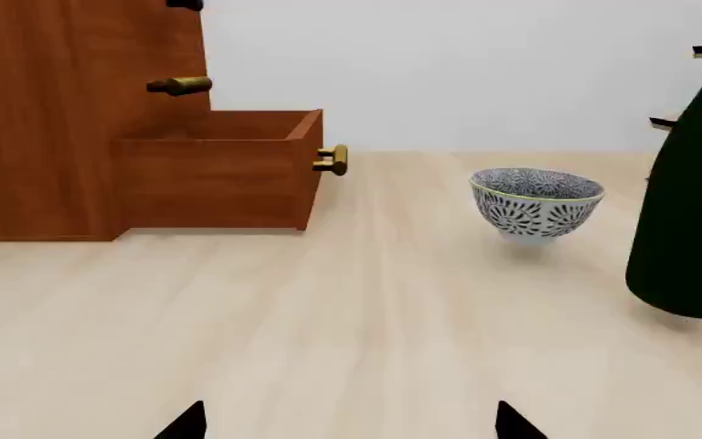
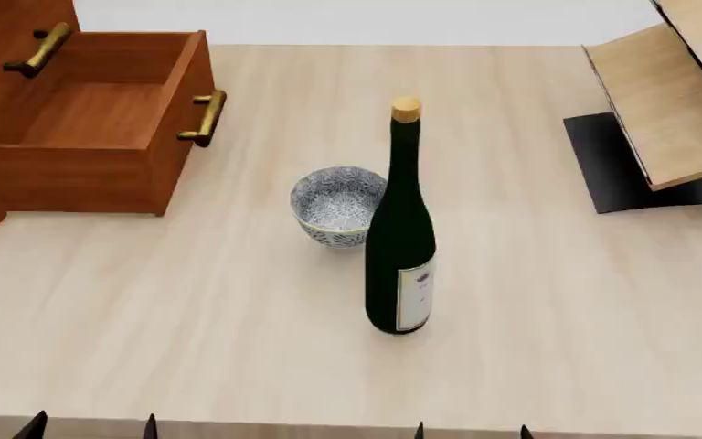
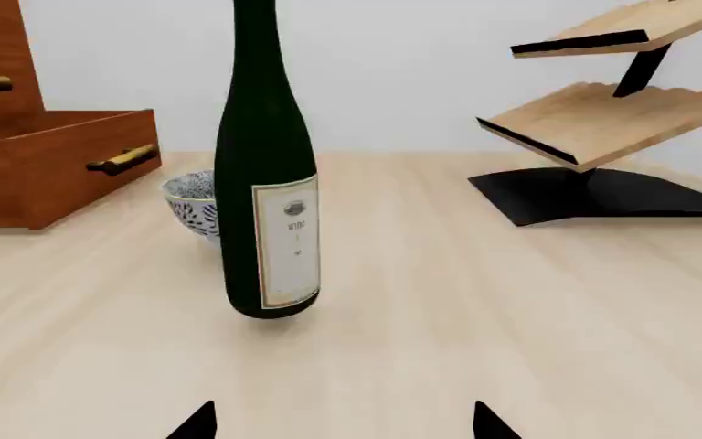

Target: Close the bottom drawer of the cabinet and open the top drawer.

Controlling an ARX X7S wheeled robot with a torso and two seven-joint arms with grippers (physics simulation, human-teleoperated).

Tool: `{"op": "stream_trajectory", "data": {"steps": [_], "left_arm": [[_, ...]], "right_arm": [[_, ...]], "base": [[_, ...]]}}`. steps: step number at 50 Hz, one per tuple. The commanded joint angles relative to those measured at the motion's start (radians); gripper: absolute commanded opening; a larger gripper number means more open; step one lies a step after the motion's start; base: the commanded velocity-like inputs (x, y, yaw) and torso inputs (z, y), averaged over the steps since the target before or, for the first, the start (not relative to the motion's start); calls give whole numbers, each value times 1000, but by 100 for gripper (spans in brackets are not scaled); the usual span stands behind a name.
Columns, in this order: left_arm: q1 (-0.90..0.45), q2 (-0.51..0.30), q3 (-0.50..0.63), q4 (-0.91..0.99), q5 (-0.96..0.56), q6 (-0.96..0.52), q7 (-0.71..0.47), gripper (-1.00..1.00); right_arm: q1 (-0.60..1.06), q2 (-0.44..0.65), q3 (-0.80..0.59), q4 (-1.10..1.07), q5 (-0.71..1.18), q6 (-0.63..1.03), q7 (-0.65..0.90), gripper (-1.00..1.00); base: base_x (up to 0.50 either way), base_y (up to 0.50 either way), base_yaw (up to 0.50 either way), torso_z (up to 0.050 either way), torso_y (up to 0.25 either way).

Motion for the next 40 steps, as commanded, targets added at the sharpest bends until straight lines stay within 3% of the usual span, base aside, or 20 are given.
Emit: {"op": "stream_trajectory", "data": {"steps": [1, 6, 7, 11, 14, 15, 20, 22, 29, 40], "left_arm": [[7, -26, 15, 22, -26, -14, -28, 100], [-7, -39, 75, 12, 27, 37, -72, 100], [-12, -44, 81, 100, 3, -67, -50, 100], [-65, -51, 90, 207, -48, -240, -32, 100], [-97, -57, 110, 160, -19, -193, -51, 100], [-137, -59, 105, 232, -43, -311, -41, 100], [-217, -63, 120, 225, -33, -352, -61, 100], [-267, -58, 109, 269, -64, -456, -58, 100], [-375, -57, 127, 355, -73, -601, -78, 100], [-392, -58, 121, 353, -116, -593, -102, 100]], "right_arm": [[-3, 87, -101, -10, 86, -2, 101, 100], [17, 95, -100, -77, 83, 85, 129, 100], [26, 95, -94, -99, 84, 119, 144, 100], [62, 103, -69, -180, 132, 208, 151, 100], [98, 121, -79, -211, 119, 269, 159, 100], [115, 128, -81, -230, 121, 295, 157, 100], [190, 153, -92, -302, 110, 419, 166, 100], [229, 158, -76, -339, 151, 487, 148, 100], [351, 170, -39, -410, 210, 678, 155, 100], [352, 149, 3, -385, 284, 703, 139, 100]], "base": [[0, 0, 0, 20, 0], [0, 0, 0, 45, 71], [0, 0, 0, 48, 82], [0, 0, 0, 48, 81], [0, 0, 0, 48, 81], [0, 0, 0, 47, 80], [0, 0, 0, 48, 81], [0, 0, 0, 48, 80], [0, 0, 0, 48, 81], [0, 0, 0, 38, 59]]}}
